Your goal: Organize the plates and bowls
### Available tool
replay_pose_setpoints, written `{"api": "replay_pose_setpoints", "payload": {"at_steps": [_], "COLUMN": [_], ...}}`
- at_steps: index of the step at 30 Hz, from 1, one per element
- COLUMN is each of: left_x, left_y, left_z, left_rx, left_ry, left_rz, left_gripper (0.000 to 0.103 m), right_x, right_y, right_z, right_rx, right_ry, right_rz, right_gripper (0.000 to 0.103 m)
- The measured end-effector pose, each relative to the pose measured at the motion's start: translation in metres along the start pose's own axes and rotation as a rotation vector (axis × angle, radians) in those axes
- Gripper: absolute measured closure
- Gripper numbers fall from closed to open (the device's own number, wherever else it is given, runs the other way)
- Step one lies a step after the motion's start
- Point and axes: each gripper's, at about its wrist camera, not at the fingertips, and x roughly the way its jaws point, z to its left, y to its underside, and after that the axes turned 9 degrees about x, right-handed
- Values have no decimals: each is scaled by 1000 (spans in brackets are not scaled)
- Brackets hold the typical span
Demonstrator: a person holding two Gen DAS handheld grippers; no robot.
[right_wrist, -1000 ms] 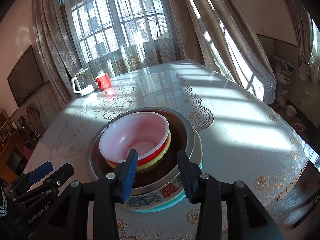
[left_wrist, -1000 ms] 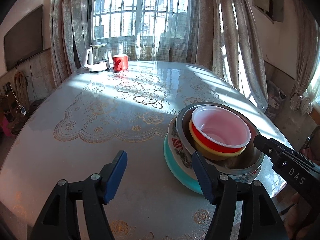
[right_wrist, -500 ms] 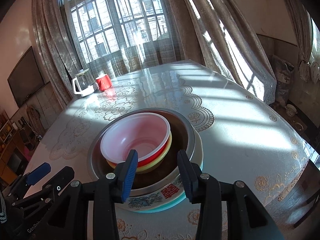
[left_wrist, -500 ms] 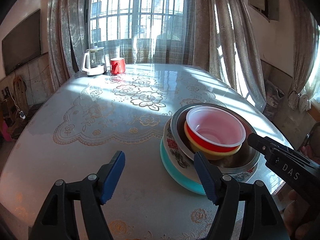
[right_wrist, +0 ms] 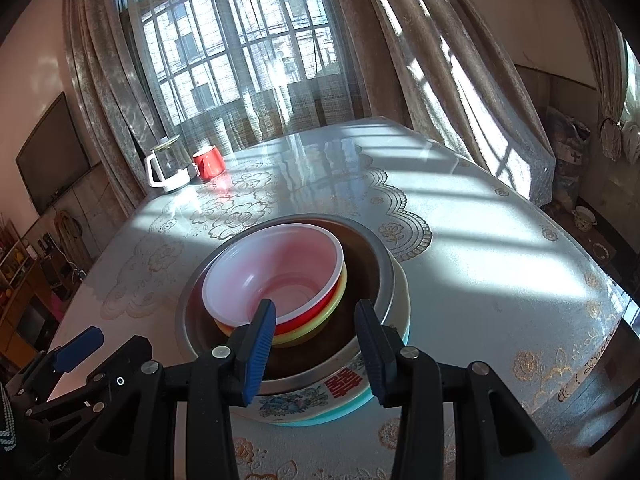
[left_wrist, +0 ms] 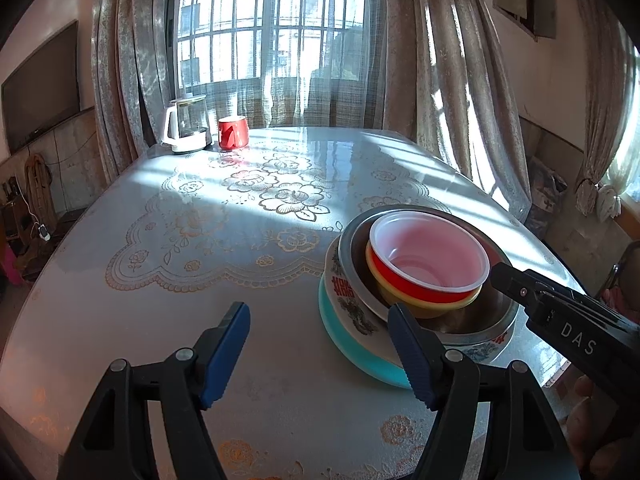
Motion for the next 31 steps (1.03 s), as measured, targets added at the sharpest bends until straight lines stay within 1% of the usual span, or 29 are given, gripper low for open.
{"api": "replay_pose_setpoints", "payload": {"at_steps": [22, 26, 31], "left_x": [-1, -3, -3], "left_y": [0, 0, 0], "left_z": [0, 0, 3], "left_rx": [-1, 7, -5], "left_ry": [2, -21, -7], "left_rz": [-4, -31, -30], "left_gripper": [31, 31, 31], "right_x": [1, 1, 0], "right_y": [0, 0, -2], "right_z": [2, 2, -1], "right_rx": [2, 0, 2], "right_ry": [0, 0, -1], "right_rz": [6, 5, 1], "right_gripper": [61, 61, 61]}}
